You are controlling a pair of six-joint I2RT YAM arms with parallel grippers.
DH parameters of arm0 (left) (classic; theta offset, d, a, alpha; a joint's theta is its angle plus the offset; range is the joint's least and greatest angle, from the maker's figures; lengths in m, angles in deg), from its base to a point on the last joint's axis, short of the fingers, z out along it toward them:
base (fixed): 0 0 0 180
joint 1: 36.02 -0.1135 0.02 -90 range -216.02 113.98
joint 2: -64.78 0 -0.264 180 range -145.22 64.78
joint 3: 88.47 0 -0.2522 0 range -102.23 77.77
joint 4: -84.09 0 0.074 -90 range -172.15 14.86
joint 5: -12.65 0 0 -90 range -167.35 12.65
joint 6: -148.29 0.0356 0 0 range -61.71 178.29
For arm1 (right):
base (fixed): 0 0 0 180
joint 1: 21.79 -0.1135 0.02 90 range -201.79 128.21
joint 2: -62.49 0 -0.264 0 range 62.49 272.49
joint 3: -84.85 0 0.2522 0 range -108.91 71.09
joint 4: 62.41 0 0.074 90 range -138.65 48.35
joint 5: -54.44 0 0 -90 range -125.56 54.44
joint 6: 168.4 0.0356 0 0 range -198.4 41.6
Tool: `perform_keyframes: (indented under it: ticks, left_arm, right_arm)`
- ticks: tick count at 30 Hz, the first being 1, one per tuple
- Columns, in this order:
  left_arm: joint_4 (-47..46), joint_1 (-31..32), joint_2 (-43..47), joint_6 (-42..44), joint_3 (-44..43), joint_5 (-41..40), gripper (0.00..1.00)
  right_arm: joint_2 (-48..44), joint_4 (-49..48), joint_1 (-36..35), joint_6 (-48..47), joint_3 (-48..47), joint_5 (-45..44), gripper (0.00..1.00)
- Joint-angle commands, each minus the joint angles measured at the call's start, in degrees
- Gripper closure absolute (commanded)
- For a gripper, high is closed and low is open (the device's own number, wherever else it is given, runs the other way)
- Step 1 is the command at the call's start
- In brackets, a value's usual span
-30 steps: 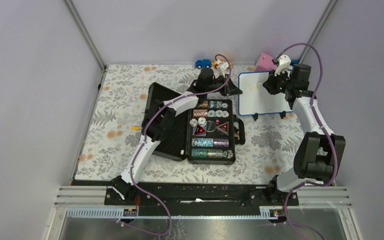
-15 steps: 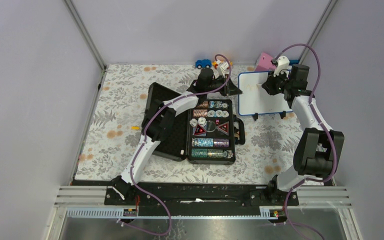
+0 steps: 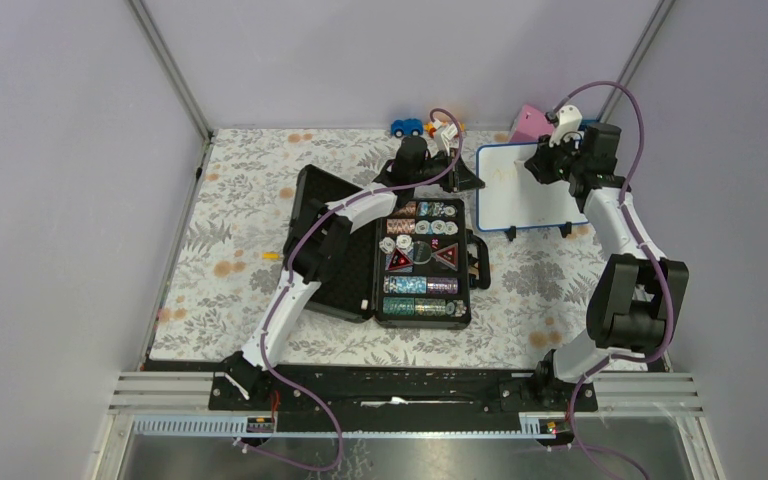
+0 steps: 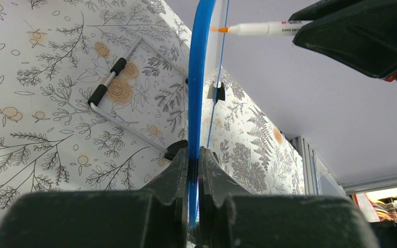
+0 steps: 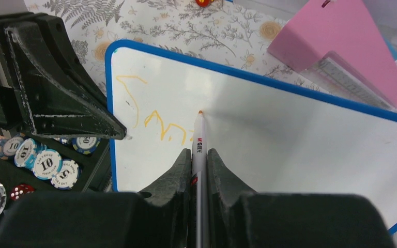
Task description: Write a sentence on the whiteboard
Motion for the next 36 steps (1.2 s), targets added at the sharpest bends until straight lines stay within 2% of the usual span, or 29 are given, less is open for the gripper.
perform_keyframes:
  ticks: [1, 13, 19, 36]
  left_arm:
    - [-1.16, 0.47, -0.01, -0.29, 0.13, 1.55, 1.00]
    - [-1.12, 0.40, 0.27, -0.20, 0.75, 1.62, 1.00]
    - [-1.12, 0.40, 0.27, -0.22, 0.77, 1.61, 1.00]
    - [-0.79, 0.48, 0.39, 0.04, 0.40, 1.28, 1.00]
  right_arm:
    - [0.70, -2.48, 0.21, 0.31, -3.00, -0.62, 1.00]
    - [-6.49, 0.52, 0.82, -1.28, 2.29, 1.52, 1.00]
    - [-6.01, 0.75, 2.90, -1.47, 2.86, 1.66, 1.00]
    - [-3.18, -1.30, 3.01, -1.25, 1.19, 2.33, 1.00]
